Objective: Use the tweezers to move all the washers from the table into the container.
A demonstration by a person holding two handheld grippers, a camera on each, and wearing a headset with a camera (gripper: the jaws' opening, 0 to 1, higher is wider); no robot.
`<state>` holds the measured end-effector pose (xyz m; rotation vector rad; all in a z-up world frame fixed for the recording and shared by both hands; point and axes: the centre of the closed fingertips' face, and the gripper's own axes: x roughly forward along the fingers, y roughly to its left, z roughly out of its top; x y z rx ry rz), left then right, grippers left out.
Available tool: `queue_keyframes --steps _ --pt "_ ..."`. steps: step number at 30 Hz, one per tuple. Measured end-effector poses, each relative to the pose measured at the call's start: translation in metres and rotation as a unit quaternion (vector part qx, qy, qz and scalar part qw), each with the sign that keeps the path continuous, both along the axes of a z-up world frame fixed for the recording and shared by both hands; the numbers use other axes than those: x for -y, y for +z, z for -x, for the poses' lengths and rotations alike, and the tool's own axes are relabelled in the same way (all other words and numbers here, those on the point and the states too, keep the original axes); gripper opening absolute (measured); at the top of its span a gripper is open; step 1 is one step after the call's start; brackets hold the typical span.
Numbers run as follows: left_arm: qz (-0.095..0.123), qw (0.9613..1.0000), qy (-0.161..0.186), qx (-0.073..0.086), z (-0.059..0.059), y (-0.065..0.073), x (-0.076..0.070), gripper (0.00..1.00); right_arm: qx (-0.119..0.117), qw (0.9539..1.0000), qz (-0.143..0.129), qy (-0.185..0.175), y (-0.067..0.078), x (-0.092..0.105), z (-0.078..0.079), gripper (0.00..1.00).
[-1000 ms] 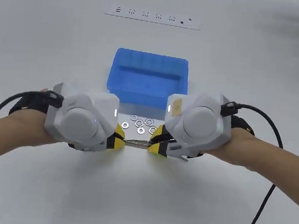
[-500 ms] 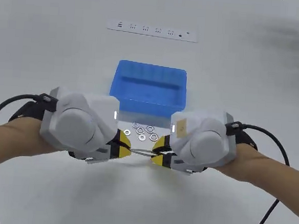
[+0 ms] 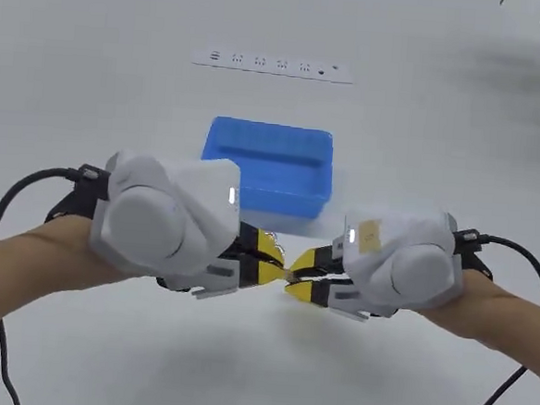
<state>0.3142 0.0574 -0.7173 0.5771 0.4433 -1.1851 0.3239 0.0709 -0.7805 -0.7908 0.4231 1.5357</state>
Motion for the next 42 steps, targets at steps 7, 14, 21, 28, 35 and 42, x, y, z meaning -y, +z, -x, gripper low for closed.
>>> queue_keyframes --steps 7,14,21,28,35,42 --pt "0.057 0.9984 0.005 0.007 -0.006 0.005 0.026 0.05 -0.013 0.9995 -0.018 -0.021 0.001 0.009 -0.003 0.09" --pt "0.112 0.9934 0.024 0.001 -0.011 0.006 0.035 0.05 -0.019 0.9992 -0.028 -0.022 0.002 0.013 -0.006 0.08" --pt "0.119 0.9918 0.045 0.006 -0.009 0.013 0.023 0.04 -0.013 0.9991 -0.037 -0.017 0.007 0.004 -0.003 0.08" --pt "0.108 0.9932 0.042 0.016 -0.001 0.015 0.015 0.05 -0.046 0.9981 -0.031 -0.027 0.009 -0.010 0.006 0.12" --pt "0.105 0.9930 0.052 0.018 0.002 0.014 0.001 0.05 -0.052 0.9983 -0.016 -0.019 0.009 -0.015 0.015 0.21" --pt "0.104 0.9923 0.063 0.024 -0.003 0.017 -0.016 0.05 -0.054 0.9981 -0.011 -0.029 0.006 -0.011 0.010 0.27"
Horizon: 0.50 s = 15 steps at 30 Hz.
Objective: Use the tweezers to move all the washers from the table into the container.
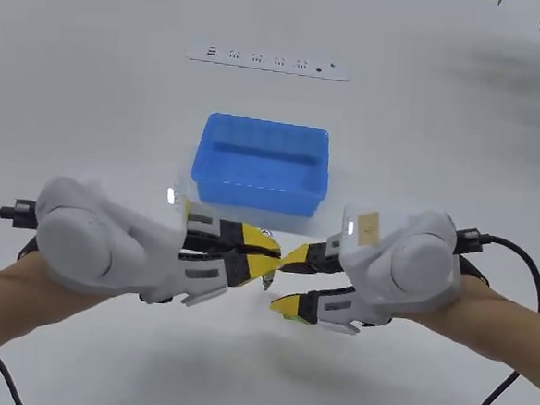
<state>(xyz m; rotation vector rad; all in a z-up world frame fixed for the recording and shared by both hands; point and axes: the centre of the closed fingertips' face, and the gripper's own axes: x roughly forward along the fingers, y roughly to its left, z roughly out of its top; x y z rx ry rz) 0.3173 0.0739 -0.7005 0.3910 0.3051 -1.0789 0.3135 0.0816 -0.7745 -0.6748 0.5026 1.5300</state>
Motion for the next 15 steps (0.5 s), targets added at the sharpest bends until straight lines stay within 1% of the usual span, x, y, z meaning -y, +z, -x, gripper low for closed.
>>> queue_keyframes --steps 3,5,7,8,11,15 --pt "0.002 1.0000 0.003 0.007 -0.005 0.003 -0.007 0.05 -0.004 1.0000 0.000 -0.005 -0.001 0.001 -0.003 0.28" --pt "0.001 0.9999 0.002 0.016 -0.010 0.003 -0.012 0.05 -0.002 1.0000 0.000 -0.008 -0.001 0.002 -0.005 0.30" --pt "0.007 0.9997 0.004 0.023 -0.015 0.006 -0.017 0.05 -0.001 1.0000 0.001 -0.010 -0.002 0.001 -0.008 0.31" --pt "0.009 0.9996 0.008 0.025 -0.019 0.007 -0.020 0.05 -0.002 0.9999 0.002 -0.011 -0.003 0.001 -0.008 0.32" --pt "0.009 0.9995 0.012 0.028 -0.025 0.007 -0.026 0.05 -0.005 0.9999 0.005 -0.013 -0.006 0.001 -0.011 0.33" --pt "0.011 0.9996 0.010 0.025 -0.028 0.005 -0.029 0.05 -0.007 0.9999 0.005 -0.014 -0.007 0.001 -0.012 0.34"
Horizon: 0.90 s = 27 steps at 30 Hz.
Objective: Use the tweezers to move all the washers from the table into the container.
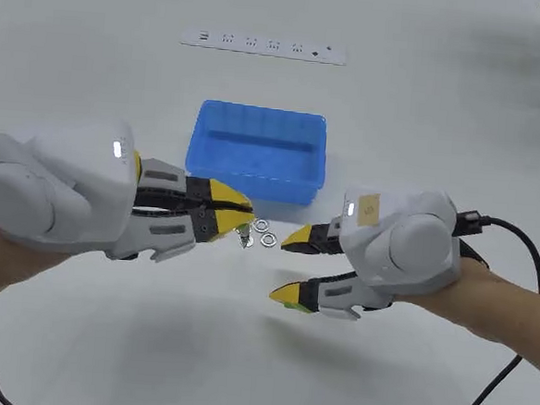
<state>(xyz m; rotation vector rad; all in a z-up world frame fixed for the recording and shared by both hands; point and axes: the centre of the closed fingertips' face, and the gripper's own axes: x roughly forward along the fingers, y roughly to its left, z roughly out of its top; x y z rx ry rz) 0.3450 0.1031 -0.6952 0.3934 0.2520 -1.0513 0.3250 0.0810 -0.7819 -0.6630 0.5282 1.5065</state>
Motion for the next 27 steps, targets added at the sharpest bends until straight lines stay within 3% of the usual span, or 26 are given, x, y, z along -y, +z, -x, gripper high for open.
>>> queue_keyframes --steps 4,15,27 --pt "-0.006 1.0000 0.002 0.000 -0.005 -0.004 -0.001 0.05 -0.005 1.0000 0.000 -0.002 -0.001 0.000 -0.001 0.34" --pt "0.007 0.9999 0.004 -0.013 -0.013 -0.006 0.000 0.05 -0.009 0.9999 0.000 -0.008 -0.002 -0.001 -0.005 0.34" --pt "0.016 0.9995 0.007 -0.025 -0.014 -0.006 0.001 0.05 -0.012 0.9999 -0.001 -0.010 -0.002 -0.002 -0.007 0.34"
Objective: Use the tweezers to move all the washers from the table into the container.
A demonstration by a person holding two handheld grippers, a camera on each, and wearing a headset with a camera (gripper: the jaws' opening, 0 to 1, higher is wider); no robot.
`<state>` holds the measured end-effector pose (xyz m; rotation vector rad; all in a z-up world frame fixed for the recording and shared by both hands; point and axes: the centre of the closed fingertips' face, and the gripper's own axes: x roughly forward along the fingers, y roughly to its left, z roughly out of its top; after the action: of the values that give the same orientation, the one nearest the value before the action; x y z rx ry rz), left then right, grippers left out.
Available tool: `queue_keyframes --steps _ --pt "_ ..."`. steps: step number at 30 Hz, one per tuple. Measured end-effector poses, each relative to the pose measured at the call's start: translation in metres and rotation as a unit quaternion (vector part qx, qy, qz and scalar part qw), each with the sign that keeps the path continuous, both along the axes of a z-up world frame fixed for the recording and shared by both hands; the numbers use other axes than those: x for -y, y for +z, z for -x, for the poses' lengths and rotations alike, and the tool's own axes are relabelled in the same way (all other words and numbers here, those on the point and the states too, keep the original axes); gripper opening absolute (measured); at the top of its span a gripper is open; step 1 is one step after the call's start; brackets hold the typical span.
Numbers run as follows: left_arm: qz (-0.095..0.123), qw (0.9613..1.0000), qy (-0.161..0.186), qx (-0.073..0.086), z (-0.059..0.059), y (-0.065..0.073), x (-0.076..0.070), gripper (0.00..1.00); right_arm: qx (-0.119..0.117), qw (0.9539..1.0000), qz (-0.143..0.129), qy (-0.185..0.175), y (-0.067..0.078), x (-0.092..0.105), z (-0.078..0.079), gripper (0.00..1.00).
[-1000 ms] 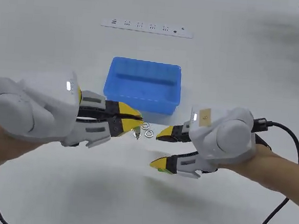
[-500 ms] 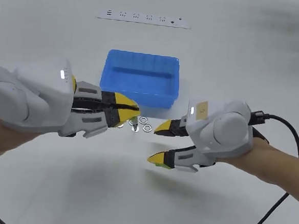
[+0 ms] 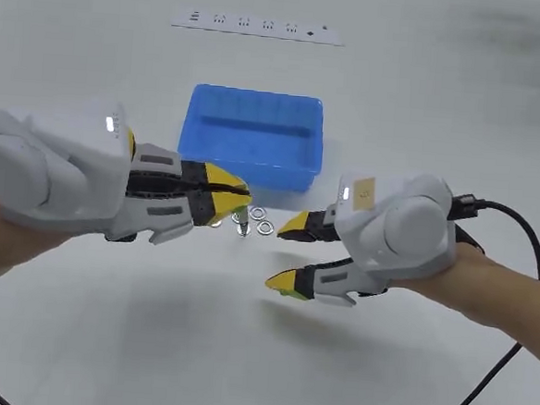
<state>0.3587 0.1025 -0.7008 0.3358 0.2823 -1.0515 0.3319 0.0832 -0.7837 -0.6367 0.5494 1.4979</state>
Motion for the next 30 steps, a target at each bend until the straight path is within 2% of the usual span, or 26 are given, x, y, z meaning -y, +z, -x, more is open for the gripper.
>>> queue_keyframes --steps 2,7,10,11,14,17,25,30 --pt "-0.004 1.0000 -0.002 -0.001 0.000 -0.002 0.000 0.05 -0.001 1.0000 0.000 -0.001 0.000 0.000 0.000 0.34" --pt "0.005 1.0000 -0.001 -0.007 -0.001 -0.002 -0.001 0.05 -0.002 1.0000 0.001 -0.001 -0.001 0.001 0.000 0.34" --pt "0.013 0.9995 -0.017 -0.025 0.005 -0.003 -0.002 0.05 -0.001 1.0000 0.000 -0.001 0.000 -0.001 -0.001 0.34" --pt "0.009 0.9989 -0.036 -0.028 0.010 -0.003 -0.001 0.05 -0.002 1.0000 -0.001 0.000 0.001 -0.002 -0.002 0.34" --pt "0.008 0.9985 -0.039 -0.039 0.007 -0.004 -0.005 0.05 0.001 1.0000 -0.003 0.005 0.003 -0.008 -0.005 0.34" --pt "0.010 0.9974 -0.039 -0.060 0.002 -0.005 -0.009 0.05 0.002 0.9999 -0.007 0.008 0.004 -0.016 -0.009 0.34" --pt "0.007 0.9962 -0.050 -0.072 -0.002 -0.005 -0.004 0.05 0.007 0.9995 -0.015 0.026 0.006 -0.036 -0.016 0.33" --pt "0.009 0.9956 -0.055 -0.075 -0.001 -0.006 -0.001 0.05 0.002 0.9991 -0.024 0.036 0.003 -0.046 -0.023 0.28"
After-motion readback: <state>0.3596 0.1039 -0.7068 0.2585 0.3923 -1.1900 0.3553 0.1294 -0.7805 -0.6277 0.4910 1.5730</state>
